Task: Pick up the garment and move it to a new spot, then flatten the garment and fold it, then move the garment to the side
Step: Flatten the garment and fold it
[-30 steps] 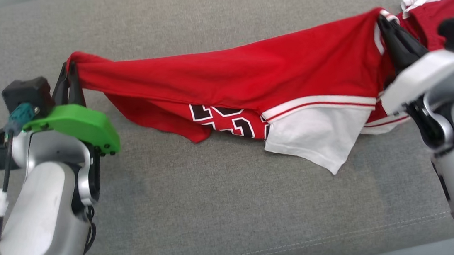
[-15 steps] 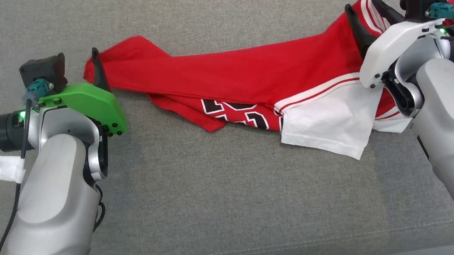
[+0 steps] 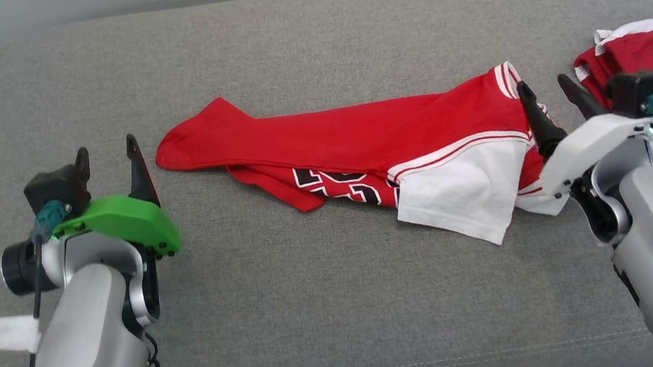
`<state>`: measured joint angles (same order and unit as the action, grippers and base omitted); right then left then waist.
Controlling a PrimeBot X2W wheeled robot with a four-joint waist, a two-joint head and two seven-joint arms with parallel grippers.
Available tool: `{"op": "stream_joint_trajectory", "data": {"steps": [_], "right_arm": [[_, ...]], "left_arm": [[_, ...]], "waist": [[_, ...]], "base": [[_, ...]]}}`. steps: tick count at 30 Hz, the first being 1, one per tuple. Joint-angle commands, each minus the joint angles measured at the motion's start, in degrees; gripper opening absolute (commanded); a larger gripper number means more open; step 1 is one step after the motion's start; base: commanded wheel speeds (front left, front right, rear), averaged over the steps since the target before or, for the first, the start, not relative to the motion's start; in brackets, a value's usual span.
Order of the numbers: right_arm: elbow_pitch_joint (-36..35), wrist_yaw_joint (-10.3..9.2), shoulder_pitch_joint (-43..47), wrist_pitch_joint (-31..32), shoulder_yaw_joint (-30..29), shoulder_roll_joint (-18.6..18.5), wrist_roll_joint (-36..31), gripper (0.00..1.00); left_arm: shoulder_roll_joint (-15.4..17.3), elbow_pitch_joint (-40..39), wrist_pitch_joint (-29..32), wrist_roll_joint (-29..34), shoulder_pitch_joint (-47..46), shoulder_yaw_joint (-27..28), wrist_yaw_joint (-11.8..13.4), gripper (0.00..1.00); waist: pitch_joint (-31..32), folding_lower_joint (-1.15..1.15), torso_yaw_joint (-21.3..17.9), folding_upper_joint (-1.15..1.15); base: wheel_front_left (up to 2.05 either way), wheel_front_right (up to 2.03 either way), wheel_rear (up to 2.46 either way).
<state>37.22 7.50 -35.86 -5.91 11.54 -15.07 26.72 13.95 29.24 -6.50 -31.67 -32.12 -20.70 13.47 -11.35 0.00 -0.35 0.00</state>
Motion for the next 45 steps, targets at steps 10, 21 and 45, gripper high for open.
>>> {"op": "stream_joint_trajectory", "data": {"steps": [10, 21, 45], "right_arm": [[-13.50, -0.02, 18.29, -2.55, -12.70, 7.26, -4.22, 1.00], [-26.22, -0.02, 31.97, 0.60, -16.07, 11.96, -9.10, 1.00], [-27.25, -0.02, 42.27, -0.16, -12.34, 12.12, -16.80, 1.00]], "left_arm": [[-0.90, -9.79, -7.85, -3.00, 15.78, 5.80, 2.98, 1.00], [-1.69, -19.10, -8.71, 0.13, 29.15, 7.20, 0.90, 1.00], [3.46, -19.99, -7.64, 5.46, 41.70, 3.25, -2.06, 1.00]], "waist": [[8.93, 0.00, -0.08, 0.00], [13.77, 0.00, 0.92, 0.00], [17.21, 0.00, 3.20, 0.00]], "base": [[0.00, 0.00, 0.00], [0.00, 0.00, 0.00], [0.00, 0.00, 0.00]]}}
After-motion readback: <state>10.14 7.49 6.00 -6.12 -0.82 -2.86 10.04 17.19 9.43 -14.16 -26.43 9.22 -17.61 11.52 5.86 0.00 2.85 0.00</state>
